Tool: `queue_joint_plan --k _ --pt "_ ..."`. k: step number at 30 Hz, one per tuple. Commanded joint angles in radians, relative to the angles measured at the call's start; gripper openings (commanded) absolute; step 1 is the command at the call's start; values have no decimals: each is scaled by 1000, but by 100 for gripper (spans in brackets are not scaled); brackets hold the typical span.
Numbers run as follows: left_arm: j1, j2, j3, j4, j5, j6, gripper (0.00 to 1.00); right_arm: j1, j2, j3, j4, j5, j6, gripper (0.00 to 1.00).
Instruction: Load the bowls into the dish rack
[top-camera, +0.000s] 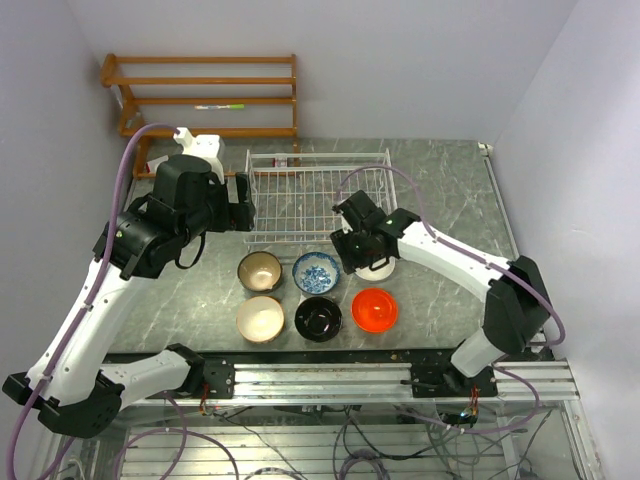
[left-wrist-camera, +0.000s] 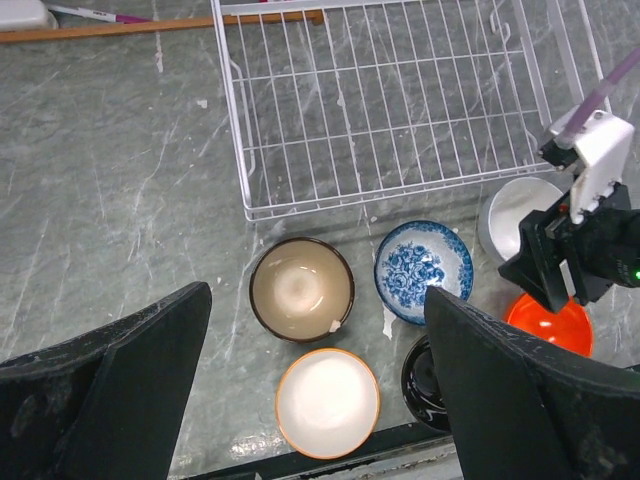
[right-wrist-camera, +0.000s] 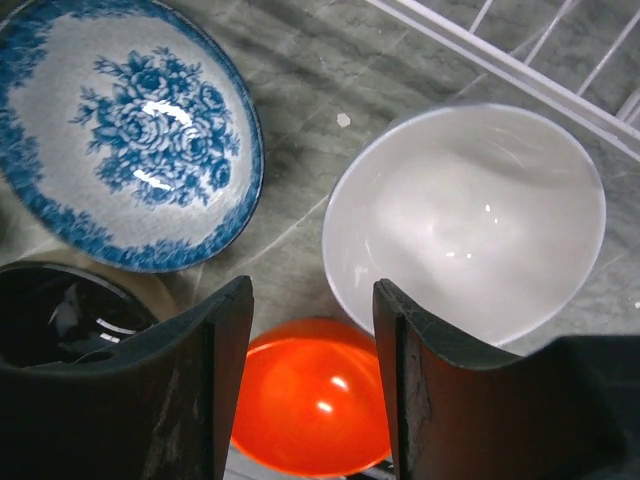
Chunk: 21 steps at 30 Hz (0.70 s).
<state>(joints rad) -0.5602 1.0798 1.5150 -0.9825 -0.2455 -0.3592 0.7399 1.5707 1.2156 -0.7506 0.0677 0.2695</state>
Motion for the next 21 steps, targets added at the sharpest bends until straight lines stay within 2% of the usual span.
queue_joint_plan --k 1,8,16,21 --pt "-6 -11 -4 -15 -28 8 99 1 60 -25 51 30 -42 50" --pt "-5 -2 -6 -21 -52 27 99 0 110 -56 87 58 -58 47" --pt "-5 0 -4 -12 -74 44 99 1 137 -72 109 101 -54 25" --pt "-6 4 -8 -9 -80 53 99 1 140 -93 123 112 -50 24"
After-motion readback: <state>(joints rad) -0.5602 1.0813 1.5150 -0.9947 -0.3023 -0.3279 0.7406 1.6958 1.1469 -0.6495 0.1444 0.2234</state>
